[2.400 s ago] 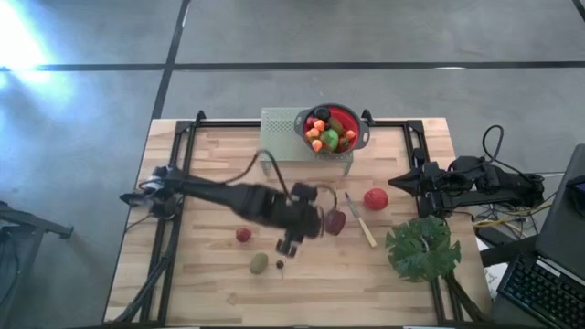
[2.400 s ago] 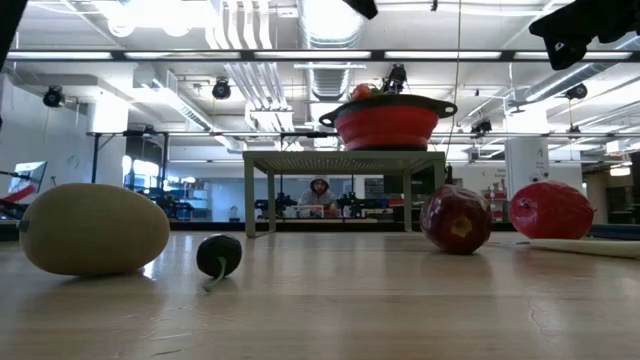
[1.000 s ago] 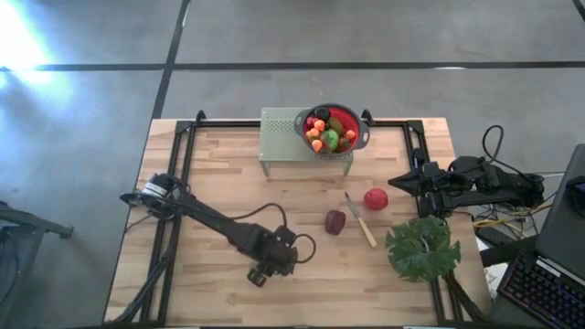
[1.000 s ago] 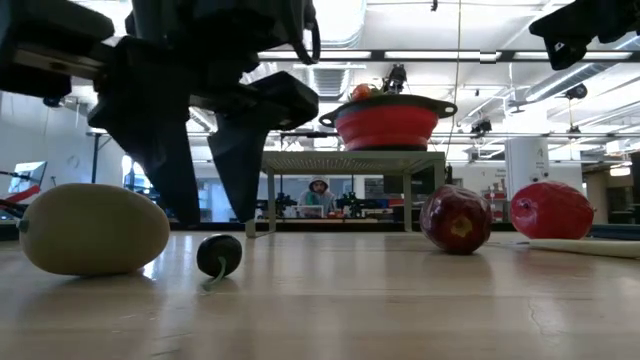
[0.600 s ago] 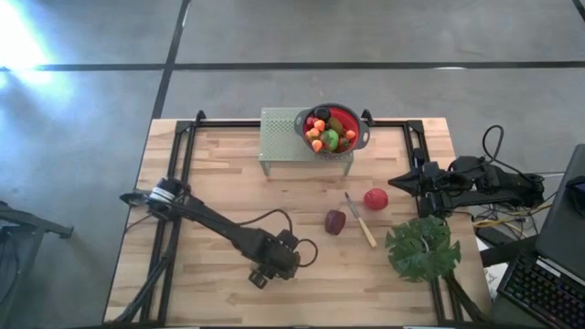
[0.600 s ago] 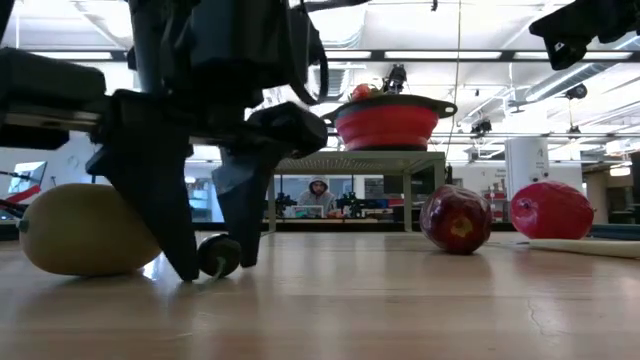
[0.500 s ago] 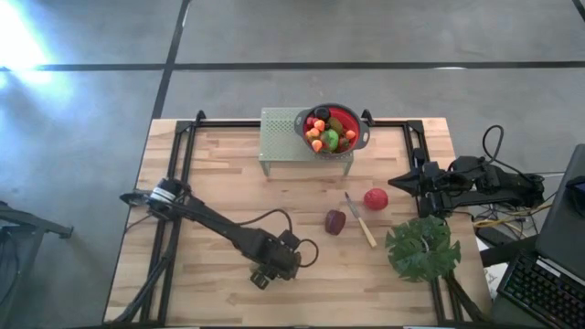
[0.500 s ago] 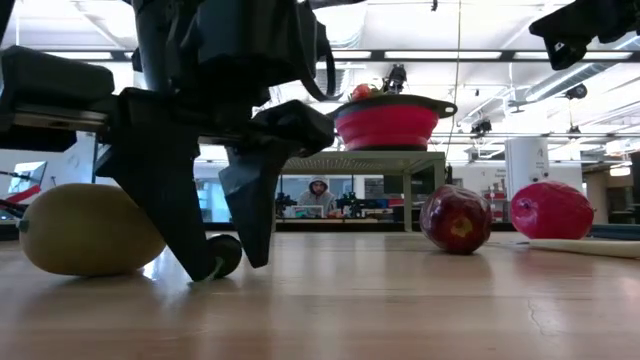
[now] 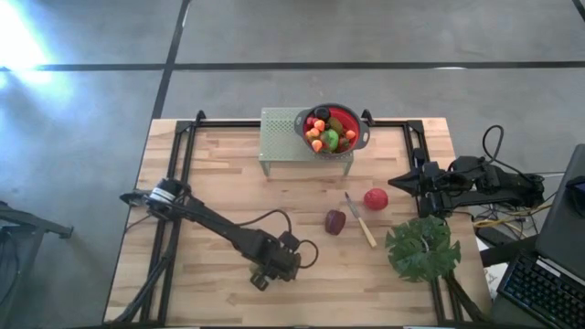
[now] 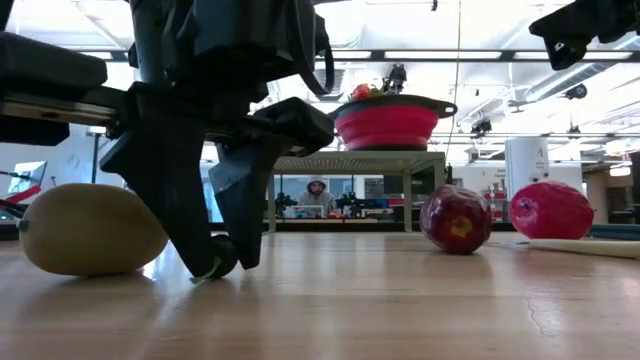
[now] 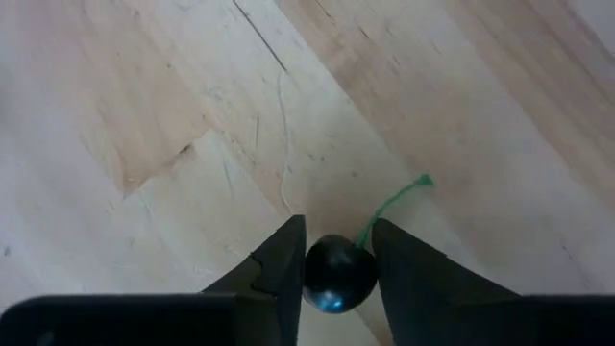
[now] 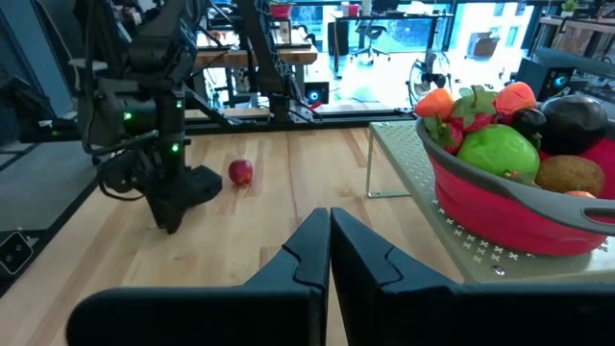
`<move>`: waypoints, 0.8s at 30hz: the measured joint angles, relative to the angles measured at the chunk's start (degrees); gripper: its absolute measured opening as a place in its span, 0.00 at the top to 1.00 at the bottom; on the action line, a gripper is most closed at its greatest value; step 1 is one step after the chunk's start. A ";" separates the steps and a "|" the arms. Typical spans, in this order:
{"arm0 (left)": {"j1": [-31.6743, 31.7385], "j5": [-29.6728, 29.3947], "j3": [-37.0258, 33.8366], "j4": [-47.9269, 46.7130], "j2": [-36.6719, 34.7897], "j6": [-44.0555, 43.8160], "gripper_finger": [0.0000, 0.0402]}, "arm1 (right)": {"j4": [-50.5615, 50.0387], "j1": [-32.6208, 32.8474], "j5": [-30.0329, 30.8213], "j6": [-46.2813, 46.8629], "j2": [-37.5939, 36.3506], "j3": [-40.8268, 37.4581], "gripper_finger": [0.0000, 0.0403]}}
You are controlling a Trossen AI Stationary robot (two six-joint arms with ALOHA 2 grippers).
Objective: Pick & Place Fruit
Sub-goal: Put the black cherry into the black strainer bowl on the shelf
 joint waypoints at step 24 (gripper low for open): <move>0.07 -0.01 3.34 -0.08 -0.57 -6.47 0.91 | 0.00 0.00 0.00 0.00 0.00 0.00 0.98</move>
